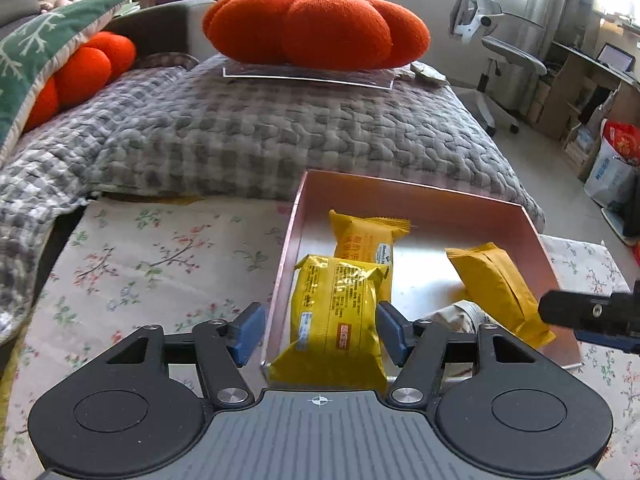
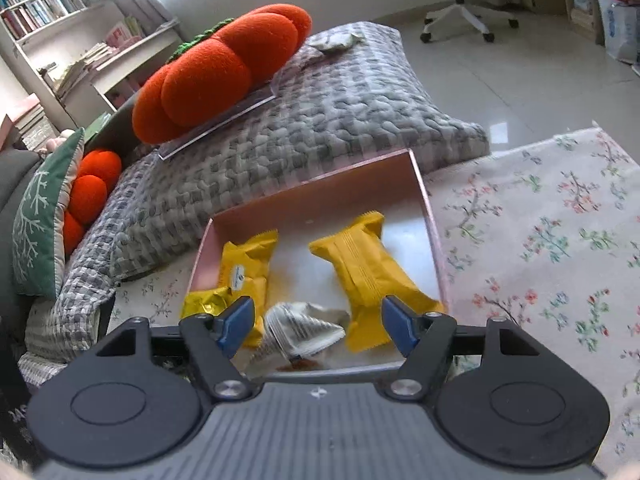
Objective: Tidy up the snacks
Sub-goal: 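Place the pastry and yellow packet into the box and open both grippers, then grasp the pink candy bag with the left gripper while the right grasps a white snack bag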
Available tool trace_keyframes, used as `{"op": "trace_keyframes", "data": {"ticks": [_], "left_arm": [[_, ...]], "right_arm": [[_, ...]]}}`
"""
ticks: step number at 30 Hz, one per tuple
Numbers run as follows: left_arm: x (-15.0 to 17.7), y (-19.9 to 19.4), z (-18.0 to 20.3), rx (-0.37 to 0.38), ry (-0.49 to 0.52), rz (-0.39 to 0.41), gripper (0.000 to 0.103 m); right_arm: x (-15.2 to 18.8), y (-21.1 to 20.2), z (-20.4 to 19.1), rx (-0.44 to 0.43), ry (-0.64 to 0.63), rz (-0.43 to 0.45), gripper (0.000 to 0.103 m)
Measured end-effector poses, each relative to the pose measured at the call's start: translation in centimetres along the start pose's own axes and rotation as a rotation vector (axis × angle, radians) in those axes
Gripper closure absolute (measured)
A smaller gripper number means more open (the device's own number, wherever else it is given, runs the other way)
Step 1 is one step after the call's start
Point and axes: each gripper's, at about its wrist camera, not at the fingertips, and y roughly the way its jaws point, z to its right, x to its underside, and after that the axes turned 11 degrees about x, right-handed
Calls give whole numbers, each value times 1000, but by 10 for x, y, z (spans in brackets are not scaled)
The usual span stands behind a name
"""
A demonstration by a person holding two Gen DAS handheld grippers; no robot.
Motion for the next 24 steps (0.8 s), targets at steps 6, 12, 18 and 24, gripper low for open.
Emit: {"op": "trace_keyframes", "data": {"ticks": [6, 12, 18, 24], "left_arm": [[6, -27, 10, -64, 84, 2, 42], [23, -54, 2, -81, 102, -17, 42], [55, -70, -21, -74, 3, -100, 40], [85, -97, -38, -14, -164, -122, 40]], "right_arm": [[10, -23, -3, -4, -75, -8, 36], [25, -48, -8, 24, -183, -12, 33], [49, -50, -15, 56, -312, -117, 30], [76, -47, -25, 72, -399, -203, 30]]}}
